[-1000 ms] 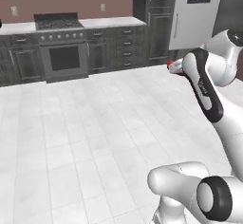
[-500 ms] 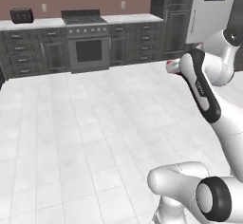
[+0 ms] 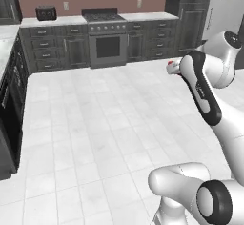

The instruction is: Take the cheese, steak, and corn from the fridge and place them on the plate on the dining counter to create an appetizer plate.

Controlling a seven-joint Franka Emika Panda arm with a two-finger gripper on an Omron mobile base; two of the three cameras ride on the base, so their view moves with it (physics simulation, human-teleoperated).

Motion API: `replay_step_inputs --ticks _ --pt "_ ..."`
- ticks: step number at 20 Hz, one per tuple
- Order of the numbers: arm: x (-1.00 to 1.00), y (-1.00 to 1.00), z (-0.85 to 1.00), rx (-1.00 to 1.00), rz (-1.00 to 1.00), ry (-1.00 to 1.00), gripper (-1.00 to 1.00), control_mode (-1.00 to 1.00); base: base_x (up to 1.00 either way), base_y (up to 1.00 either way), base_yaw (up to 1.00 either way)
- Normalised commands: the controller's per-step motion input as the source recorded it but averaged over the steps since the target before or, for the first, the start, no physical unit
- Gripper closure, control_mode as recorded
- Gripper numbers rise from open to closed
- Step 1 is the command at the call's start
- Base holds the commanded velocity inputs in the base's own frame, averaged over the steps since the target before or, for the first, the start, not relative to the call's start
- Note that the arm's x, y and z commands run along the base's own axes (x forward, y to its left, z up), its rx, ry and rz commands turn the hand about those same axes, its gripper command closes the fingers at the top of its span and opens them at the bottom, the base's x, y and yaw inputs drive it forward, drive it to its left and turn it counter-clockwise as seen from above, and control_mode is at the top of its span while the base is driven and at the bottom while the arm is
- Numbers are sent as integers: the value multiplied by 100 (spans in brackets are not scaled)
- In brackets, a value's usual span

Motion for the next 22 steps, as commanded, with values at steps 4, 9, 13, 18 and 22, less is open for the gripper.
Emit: replay_step_inputs --ticks 4,9,13,18,22 --pt "0 0 0 0 0 0 100 100 57 100 0" --pt "0 0 0 0 0 0 100 100 19 100 0" --pt "0 0 0 0 0 0 100 100 -31 100 0" --pt "0 0 0 0 0 0 100 100 -50 100 0" --pt "0 0 0 0 0 0 100 100 -12 100 0"
